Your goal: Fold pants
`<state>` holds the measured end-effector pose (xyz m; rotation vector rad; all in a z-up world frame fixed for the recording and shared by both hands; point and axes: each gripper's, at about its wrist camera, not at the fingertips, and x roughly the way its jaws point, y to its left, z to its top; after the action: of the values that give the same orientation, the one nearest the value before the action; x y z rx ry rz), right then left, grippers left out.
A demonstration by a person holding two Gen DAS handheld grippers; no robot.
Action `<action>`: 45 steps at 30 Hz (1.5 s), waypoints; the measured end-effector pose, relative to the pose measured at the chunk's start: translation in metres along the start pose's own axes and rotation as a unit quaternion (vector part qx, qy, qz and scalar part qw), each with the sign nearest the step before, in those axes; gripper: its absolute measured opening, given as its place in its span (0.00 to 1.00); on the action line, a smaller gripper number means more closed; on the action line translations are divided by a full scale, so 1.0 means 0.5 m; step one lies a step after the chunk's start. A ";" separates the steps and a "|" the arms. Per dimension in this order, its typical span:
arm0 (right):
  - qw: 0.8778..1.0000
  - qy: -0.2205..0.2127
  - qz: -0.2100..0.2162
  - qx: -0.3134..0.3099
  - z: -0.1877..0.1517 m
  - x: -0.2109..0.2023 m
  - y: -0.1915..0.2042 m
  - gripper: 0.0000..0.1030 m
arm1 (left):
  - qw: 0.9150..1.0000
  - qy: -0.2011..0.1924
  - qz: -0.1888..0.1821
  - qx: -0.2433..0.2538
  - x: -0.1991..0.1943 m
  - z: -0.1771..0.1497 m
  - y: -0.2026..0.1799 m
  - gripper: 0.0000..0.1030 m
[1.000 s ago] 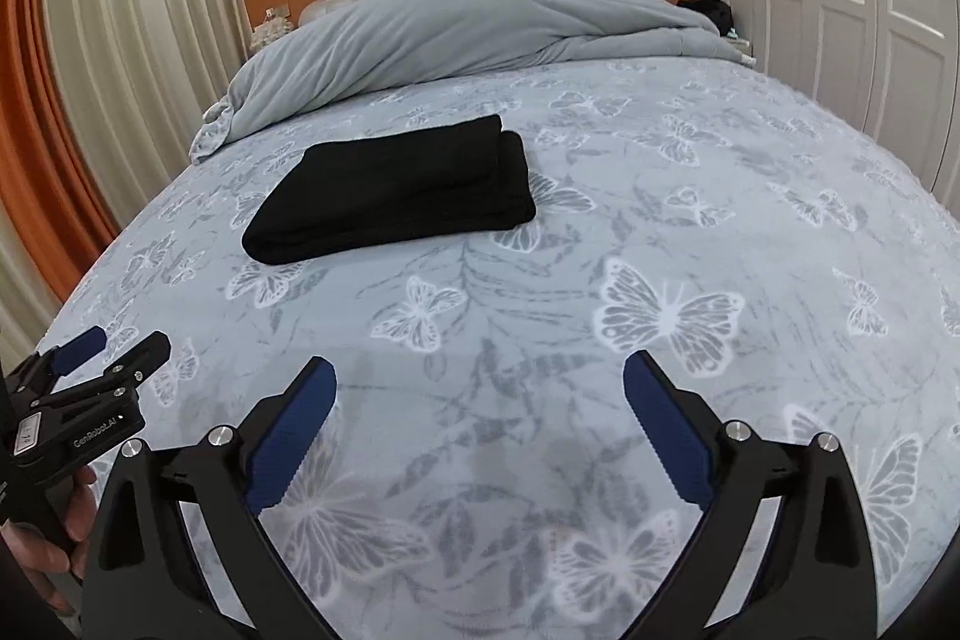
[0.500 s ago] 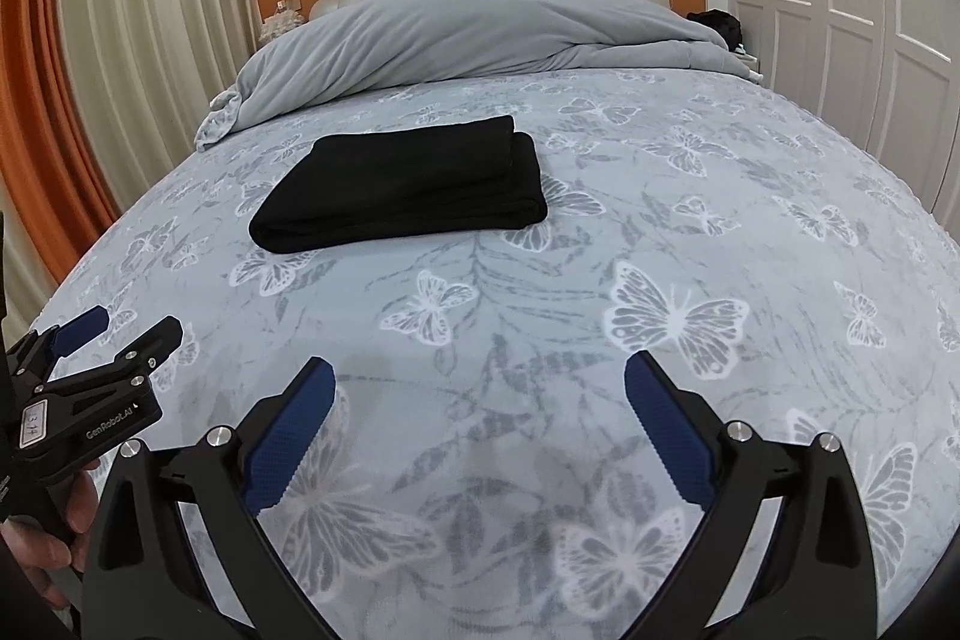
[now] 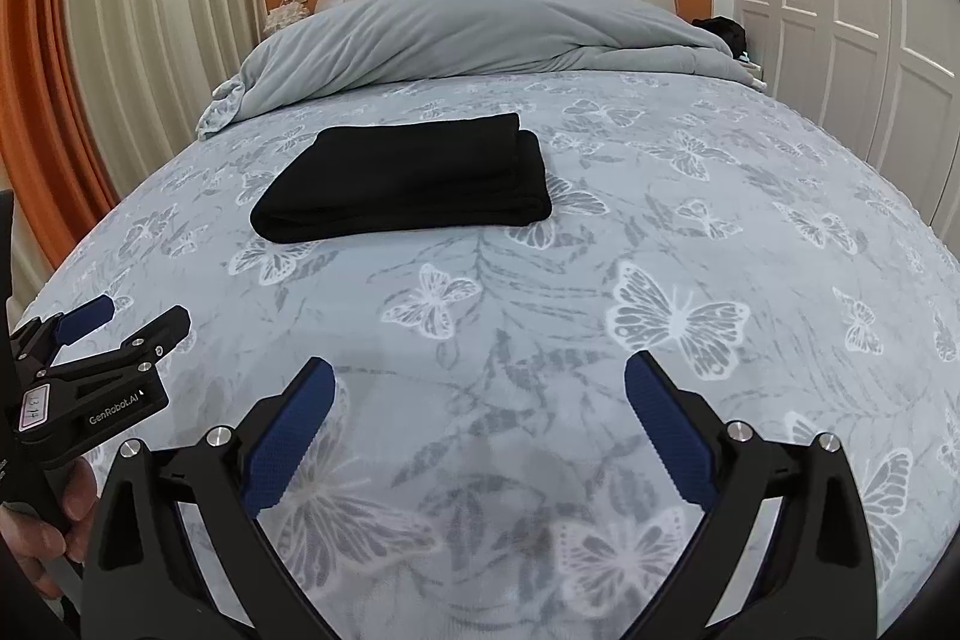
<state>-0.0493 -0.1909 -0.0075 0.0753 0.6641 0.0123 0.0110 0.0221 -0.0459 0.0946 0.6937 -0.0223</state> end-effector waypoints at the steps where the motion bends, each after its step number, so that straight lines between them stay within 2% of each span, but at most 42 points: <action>1: 1.000 0.001 0.000 -0.001 -0.001 0.001 -0.001 0.93 | 1.000 0.000 0.000 0.000 -0.001 -0.001 -0.002 0.84; 12: 1.000 0.000 0.005 -0.007 0.001 0.005 0.005 0.93 | 1.000 0.004 -0.009 -0.008 -0.007 0.000 -0.007 0.84; 27: 1.000 0.004 0.010 -0.018 0.002 0.011 0.020 0.93 | 1.000 -0.002 -0.005 -0.008 -0.016 0.000 -0.007 0.84; 34: 1.000 0.004 0.012 -0.020 0.002 0.013 0.022 0.93 | 1.000 -0.005 0.006 0.008 -0.016 0.000 -0.013 0.84; 41: 1.000 0.005 0.012 -0.021 0.002 0.014 0.025 0.93 | 1.000 0.010 -0.025 -0.010 -0.005 -0.002 -0.007 0.84; 45: 1.000 0.006 0.013 -0.023 0.001 0.015 0.027 0.93 | 1.000 -0.006 -0.026 -0.009 -0.012 -0.008 -0.010 0.84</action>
<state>-0.0431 -0.1775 -0.0109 0.0395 0.6743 0.0523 0.0036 0.0175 -0.0453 0.0582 0.6836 -0.0661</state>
